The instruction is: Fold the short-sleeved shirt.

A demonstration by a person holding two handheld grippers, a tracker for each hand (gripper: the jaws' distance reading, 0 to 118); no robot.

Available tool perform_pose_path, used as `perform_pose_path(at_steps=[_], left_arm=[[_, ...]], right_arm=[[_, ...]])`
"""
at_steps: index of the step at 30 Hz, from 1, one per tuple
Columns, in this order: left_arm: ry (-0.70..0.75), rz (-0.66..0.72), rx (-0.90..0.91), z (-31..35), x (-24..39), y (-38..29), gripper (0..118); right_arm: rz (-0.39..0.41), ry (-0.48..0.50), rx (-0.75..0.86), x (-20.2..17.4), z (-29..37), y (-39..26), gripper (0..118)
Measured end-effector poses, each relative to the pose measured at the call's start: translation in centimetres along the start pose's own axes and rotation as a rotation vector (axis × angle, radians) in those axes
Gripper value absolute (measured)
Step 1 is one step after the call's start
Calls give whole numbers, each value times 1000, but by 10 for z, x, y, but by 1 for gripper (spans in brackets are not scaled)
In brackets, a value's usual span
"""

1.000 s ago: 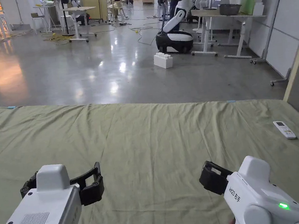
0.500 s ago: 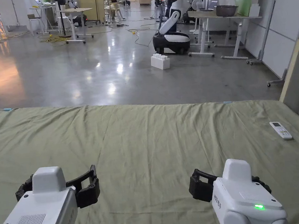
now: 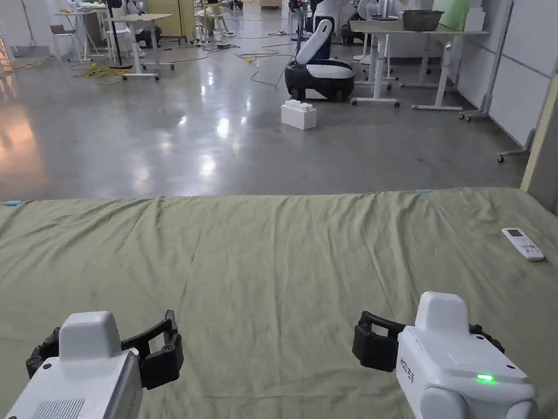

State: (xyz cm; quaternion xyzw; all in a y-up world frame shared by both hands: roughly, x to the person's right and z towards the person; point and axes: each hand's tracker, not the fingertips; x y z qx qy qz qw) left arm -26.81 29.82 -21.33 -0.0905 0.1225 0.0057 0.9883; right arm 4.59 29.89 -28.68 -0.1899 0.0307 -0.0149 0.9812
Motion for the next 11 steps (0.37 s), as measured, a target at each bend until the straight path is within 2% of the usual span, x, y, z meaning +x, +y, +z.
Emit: perform_pose_path(at_steps=[11], left_arm=[[-3,-6,-1,1,0,-2,104]], right_arm=[[-4,6,8,-3,3,-1,117]])
